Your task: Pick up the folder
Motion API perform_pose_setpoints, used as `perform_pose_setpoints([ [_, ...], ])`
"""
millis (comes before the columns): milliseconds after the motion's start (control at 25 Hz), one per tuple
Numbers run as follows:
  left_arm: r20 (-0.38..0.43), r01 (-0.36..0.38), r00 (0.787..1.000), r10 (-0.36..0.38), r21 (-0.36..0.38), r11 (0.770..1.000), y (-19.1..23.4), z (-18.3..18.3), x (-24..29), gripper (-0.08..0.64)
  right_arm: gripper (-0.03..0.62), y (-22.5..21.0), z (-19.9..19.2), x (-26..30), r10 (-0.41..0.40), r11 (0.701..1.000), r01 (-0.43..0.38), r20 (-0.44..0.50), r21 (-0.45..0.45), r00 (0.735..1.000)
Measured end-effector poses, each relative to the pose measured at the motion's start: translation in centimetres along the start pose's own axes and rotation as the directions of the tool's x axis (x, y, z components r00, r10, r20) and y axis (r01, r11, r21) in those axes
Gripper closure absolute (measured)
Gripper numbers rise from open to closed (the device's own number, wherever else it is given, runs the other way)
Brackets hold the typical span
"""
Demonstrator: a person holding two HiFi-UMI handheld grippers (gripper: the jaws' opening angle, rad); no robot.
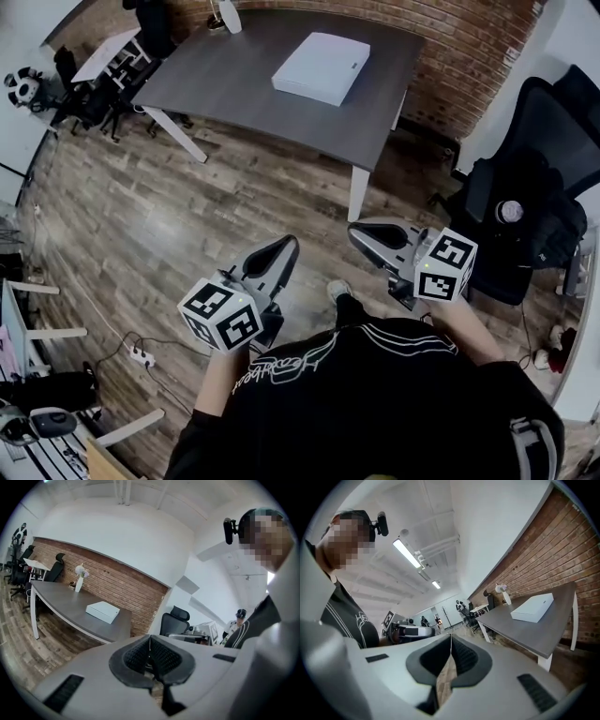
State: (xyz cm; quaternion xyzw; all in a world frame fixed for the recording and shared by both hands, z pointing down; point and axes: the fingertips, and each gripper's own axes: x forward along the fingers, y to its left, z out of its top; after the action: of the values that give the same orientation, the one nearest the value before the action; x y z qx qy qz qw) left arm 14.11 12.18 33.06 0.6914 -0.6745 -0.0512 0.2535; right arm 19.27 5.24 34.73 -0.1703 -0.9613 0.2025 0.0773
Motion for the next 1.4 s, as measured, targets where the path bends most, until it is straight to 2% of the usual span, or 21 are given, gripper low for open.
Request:
perform_pose_setpoints([
  [200,-0.003,-0.018,1.0,0.018,-0.069,0.997,5.3,4.2,6.2,0.554,0.595,-7.5,3.1,2.2,-0.002,1.0,0.002,0.006,0.029,1.0],
  [360,0.014,0.013,1.0,-0.012,-0.064,0.998,7.6,7.4,10.1,0.554,0.595,-12.4,6.4,3.3,-0.025,1.0,0.025,0.026,0.014,0.999],
  [480,0.026,0.046,0.999,-0.044,-0.084,0.995,9.3,8.6,12.2,0.552,0.594,-14.8,7.8,4.4,-0.023,1.0,0.022,0.041,0.014,0.999],
  [640,0.028,0.037,0.999,-0.034,-0.104,0.994,12.0,8.9,13.2,0.552,0.594,-17.0,8.0,5.4,-0.049,0.998,0.048,0.035,0.035,0.998],
  [920,0.018,0.06,0.998,-0.058,-0.13,0.99,20.0,12.3,16.6,0.551,0.594,-23.0,10.3,9.5,-0.112,0.991,0.108,0.046,0.082,0.993],
  [1040,-0.002,0.092,0.996,-0.093,-0.118,0.989,23.4,15.0,19.4,0.51,0.591,-25.6,12.2,11.7,-0.118,0.989,0.111,0.069,0.096,0.991],
  [1120,-0.022,0.125,0.992,-0.128,-0.114,0.986,25.4,16.8,21.3,0.471,0.589,-27.7,13.4,13.1,-0.157,0.984,0.149,0.078,0.1,0.984],
  [1320,-0.086,0.178,0.978,-0.19,-0.126,0.976,30.8,20.0,25.0,0.451,0.534,-32.4,15.9,15.8,-0.262,0.96,0.249,0.093,0.127,0.961],
  [1400,-0.101,0.185,0.975,-0.197,-0.119,0.976,33.1,21.2,26.7,0.428,0.475,-34.2,16.8,16.8,-0.299,0.95,0.287,0.099,0.124,0.949],
])
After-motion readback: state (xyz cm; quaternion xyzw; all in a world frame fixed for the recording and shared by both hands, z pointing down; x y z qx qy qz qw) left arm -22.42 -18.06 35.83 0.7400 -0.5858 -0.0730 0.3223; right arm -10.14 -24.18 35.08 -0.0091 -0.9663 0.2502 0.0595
